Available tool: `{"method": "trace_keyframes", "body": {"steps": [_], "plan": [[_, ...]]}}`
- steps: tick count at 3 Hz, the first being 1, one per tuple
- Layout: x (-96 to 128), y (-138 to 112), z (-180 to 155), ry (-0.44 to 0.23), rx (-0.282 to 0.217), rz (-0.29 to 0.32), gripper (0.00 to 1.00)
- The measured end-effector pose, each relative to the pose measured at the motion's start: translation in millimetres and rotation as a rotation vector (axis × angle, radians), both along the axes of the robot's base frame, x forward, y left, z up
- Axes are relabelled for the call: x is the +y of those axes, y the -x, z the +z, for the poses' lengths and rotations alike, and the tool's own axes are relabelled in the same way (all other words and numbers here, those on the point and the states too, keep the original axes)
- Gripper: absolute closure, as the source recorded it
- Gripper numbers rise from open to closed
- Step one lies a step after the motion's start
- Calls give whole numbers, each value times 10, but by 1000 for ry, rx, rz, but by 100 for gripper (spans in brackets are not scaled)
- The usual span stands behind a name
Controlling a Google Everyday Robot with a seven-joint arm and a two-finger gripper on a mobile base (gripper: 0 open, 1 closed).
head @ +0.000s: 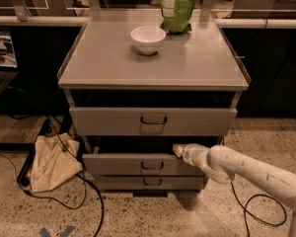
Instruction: Open middle drawer
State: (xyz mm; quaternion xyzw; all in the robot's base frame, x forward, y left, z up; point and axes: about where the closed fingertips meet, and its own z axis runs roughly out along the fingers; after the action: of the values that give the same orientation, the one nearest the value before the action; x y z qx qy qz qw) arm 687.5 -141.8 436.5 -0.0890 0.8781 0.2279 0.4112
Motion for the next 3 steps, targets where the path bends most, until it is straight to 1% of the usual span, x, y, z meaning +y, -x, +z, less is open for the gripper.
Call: {"method": "trace_keyframes", "body": {"steps": [1, 2, 3], "plan": [[-102, 312, -73, -17, 55, 25, 100], [-115, 352, -48, -20, 65, 28, 100], [-241, 776, -157, -43, 158, 56, 100]]}}
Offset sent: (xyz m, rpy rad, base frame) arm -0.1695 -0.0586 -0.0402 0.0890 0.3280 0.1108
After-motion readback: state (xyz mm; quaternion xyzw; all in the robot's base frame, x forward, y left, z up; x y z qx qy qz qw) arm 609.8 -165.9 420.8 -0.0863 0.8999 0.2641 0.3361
